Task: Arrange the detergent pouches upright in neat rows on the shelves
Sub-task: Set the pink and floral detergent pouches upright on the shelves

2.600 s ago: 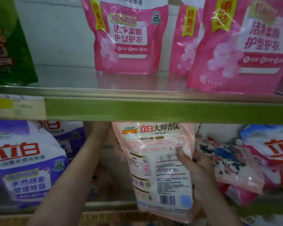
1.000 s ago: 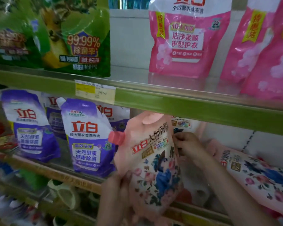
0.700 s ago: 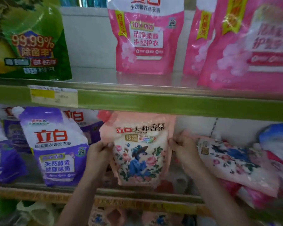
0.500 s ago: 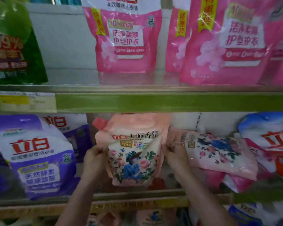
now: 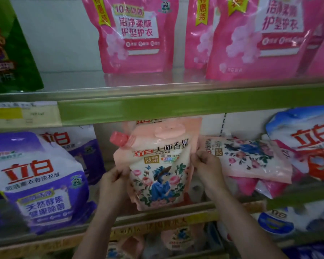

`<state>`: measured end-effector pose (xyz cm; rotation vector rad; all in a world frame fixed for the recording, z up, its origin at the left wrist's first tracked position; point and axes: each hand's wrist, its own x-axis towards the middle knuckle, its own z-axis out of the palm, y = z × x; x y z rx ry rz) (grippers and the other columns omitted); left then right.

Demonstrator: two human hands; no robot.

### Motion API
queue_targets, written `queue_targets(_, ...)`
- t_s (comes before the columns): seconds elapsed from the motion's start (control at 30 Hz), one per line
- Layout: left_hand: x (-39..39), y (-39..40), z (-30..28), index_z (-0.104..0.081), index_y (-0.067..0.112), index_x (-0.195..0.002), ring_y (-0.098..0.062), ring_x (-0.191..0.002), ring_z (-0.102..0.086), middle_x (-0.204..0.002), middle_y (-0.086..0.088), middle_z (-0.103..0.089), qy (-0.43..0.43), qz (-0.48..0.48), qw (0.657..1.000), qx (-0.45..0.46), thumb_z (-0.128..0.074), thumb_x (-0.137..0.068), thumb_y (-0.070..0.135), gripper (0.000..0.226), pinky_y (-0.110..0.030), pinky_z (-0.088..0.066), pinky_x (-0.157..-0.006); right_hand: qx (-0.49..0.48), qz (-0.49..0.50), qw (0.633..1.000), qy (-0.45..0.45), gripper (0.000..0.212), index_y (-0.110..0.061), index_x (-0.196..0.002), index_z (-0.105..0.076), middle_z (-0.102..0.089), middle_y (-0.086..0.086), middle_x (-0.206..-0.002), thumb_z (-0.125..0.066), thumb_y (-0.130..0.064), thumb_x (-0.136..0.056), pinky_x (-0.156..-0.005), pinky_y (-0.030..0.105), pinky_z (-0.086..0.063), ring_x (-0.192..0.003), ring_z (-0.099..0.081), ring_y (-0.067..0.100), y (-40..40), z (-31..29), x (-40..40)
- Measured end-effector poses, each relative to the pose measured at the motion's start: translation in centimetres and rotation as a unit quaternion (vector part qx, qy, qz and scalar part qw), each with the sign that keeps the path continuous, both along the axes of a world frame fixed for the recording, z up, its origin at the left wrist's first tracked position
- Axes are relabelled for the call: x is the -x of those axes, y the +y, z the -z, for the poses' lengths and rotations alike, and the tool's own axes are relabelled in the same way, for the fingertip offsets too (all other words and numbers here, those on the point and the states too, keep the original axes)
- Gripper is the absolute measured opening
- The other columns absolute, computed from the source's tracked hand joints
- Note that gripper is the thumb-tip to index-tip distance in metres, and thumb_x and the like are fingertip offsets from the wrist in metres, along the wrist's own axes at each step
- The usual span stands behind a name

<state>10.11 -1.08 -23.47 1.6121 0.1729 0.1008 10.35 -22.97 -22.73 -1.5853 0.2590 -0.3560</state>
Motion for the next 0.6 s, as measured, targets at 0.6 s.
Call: queue_targets(0.6,5.1,-14.3,0.6,-0.073,0.010,-0.080,-0.016,-0.065,-0.072,-0.075,-0.007,-0.075,0.213,0.269,0.939,0.023,-0.062,-0.087,0.028,0.022,-0.027,-0.056,-0.057,0.323,0.068,0.944,0.005,0.020,-0.002,-0.102,-0.069,-0.071,0.012,-0.097,-0.055,-0.008,-0.089,-0.067,0.021,-0.046,-0.082,-0.063,0.019,-17.3,-5.0,0.6)
